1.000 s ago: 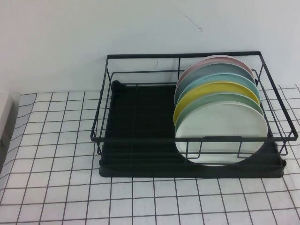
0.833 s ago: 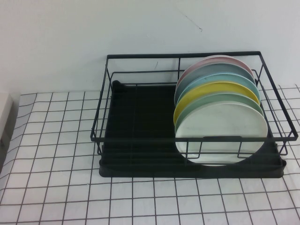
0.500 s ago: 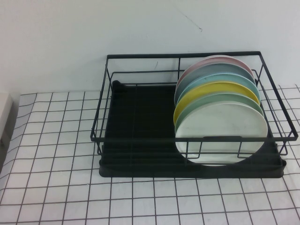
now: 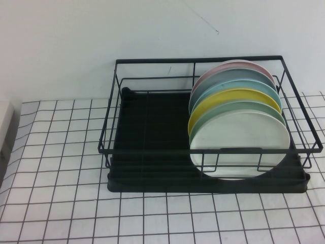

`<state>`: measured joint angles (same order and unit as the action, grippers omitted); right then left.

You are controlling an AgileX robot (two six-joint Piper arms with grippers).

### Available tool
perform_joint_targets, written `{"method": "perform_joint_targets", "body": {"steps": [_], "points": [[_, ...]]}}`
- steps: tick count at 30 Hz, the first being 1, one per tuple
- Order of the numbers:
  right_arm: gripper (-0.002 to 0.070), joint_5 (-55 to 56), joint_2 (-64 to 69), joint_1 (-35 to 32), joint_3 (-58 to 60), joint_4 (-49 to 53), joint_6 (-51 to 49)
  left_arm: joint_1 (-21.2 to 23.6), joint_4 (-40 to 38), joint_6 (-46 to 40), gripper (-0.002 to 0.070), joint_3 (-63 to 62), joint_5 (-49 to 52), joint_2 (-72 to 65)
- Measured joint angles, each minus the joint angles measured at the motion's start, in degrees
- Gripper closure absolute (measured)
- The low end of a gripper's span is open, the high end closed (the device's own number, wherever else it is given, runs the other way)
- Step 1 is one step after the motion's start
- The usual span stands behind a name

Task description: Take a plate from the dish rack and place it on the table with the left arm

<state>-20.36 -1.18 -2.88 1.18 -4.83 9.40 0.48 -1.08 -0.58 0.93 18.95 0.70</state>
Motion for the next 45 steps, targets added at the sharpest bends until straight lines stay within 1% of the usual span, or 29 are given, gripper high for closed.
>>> {"method": "perform_joint_targets", "body": {"steps": [12, 23, 28, 31, 33, 41, 43, 45], "points": [[0.0678, 0.00, 0.00, 0.00, 0.00, 0.00, 0.00, 0.00, 0.00, -0.11, 0.0678, 0.00, 0.00, 0.00], [0.0678, 0.00, 0.00, 0.00, 0.00, 0.00, 0.00, 0.00, 2.74, -0.33, 0.0678, 0.00, 0.00, 0.00], [0.0678, 0.00, 0.00, 0.00, 0.00, 0.00, 0.00, 0.00, 2.40, -0.33, 0.0678, 0.00, -0.33, 0.00], [0.0678, 0.00, 0.00, 0.00, 0.00, 0.00, 0.00, 0.00, -1.14, 0.17, 0.0678, 0.13, -1.80, 0.00], [0.0678, 0.00, 0.00, 0.00, 0.00, 0.00, 0.00, 0.00, -5.64, 0.99, 0.0678, 0.24, -2.92, 0.00], [0.0678, 0.00, 0.00, 0.00, 0.00, 0.00, 0.00, 0.00, -29.19, 2.07, 0.0678, 0.36, -9.04, 0.00], [0.0678, 0.00, 0.00, 0.00, 0.00, 0.00, 0.00, 0.00, -32.35, 2.07, 0.0678, 0.36, -10.38, 0.00], [0.0678, 0.00, 0.00, 0.00, 0.00, 0.00, 0.00, 0.00, -33.81, 2.07, 0.0678, 0.36, -11.70, 0.00]]}}
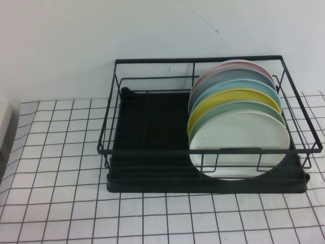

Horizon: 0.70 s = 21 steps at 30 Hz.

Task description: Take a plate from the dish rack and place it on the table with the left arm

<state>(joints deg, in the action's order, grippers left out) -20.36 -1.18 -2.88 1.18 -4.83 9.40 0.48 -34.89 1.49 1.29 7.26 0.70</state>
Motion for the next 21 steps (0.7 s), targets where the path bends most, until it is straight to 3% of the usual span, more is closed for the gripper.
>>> {"method": "perform_joint_targets", "body": {"steps": [5, 11, 16, 21], "points": [[0.0678, 0.00, 0.00, 0.00, 0.00, 0.00, 0.00, 0.00, -0.56, -1.49, 0.0678, -2.00, 4.15, -0.29], [0.0678, 0.00, 0.00, 0.00, 0.00, 0.00, 0.00, 0.00, -0.75, -12.72, 0.0678, -17.36, 18.04, -11.99], [0.0678, 0.00, 0.00, 0.00, 0.00, 0.00, 0.00, 0.00, -7.27, -31.31, 0.0678, -28.65, 26.59, -25.95], [0.0678, 0.00, 0.00, 0.00, 0.00, 0.00, 0.00, 0.00, -24.16, -57.60, 0.0678, -38.90, 35.58, -43.04]]}}
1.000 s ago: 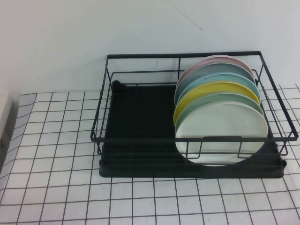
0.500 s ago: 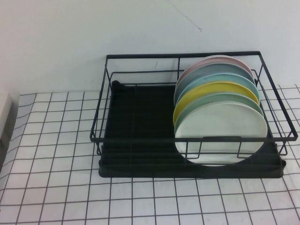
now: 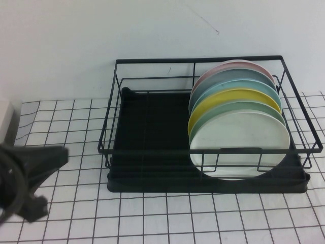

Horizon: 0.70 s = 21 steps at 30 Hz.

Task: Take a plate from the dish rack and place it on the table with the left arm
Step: Grasp the plate from the shelf

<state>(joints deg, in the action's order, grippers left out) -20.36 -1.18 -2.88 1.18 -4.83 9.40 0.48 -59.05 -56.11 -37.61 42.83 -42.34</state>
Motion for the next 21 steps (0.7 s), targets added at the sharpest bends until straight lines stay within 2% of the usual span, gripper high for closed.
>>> {"method": "perform_joint_targets", "body": {"steps": [4, 8, 18, 21], "points": [[0.0678, 0.00, 0.00, 0.00, 0.00, 0.00, 0.00, -0.11, -12.47, -17.06, 0.0678, -6.04, 5.12, -13.22], [0.0678, 0.00, 0.00, 0.00, 0.00, 0.00, 0.00, -2.06, -16.92, -25.78, 0.0678, -11.91, 5.25, -24.87], [0.0678, 0.00, 0.00, 0.00, 0.00, 0.00, 0.00, -18.39, -17.55, -36.90, 0.0677, -28.94, 2.03, -46.86], [0.0678, 0.00, 0.00, 0.00, 0.00, 0.00, 0.00, -22.55, -17.65, -41.59, 0.0624, -33.25, 1.93, -51.32]]}}
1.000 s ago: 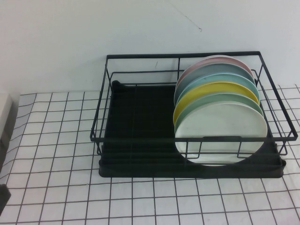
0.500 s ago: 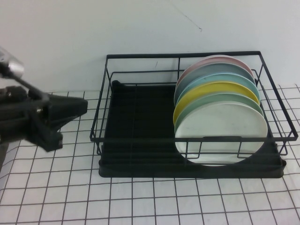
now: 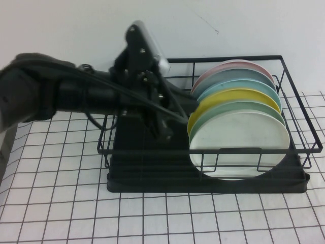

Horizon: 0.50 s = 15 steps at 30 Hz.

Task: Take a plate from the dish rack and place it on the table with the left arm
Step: Grasp the plate from the shelf

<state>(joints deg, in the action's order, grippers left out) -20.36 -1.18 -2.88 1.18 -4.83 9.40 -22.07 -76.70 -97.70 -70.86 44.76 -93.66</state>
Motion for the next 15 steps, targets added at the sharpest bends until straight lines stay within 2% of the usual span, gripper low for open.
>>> {"method": "perform_joint_targets", "body": {"steps": [6, 9, 15], "points": [[0.0678, 0.00, 0.00, 0.00, 0.00, 0.00, 0.00, -5.22, -0.16, -3.59, 0.0346, -6.41, -0.98, -7.82], [0.0678, 0.00, 0.00, 0.00, 0.00, 0.00, 0.00, -6.27, 0.95, -5.40, 0.0311, -7.95, -2.21, -10.37], [0.0678, 0.00, 0.00, 0.00, 0.00, 0.00, 0.00, -7.88, 2.30, -6.85, 0.0326, -8.96, -5.64, -12.53]]}}
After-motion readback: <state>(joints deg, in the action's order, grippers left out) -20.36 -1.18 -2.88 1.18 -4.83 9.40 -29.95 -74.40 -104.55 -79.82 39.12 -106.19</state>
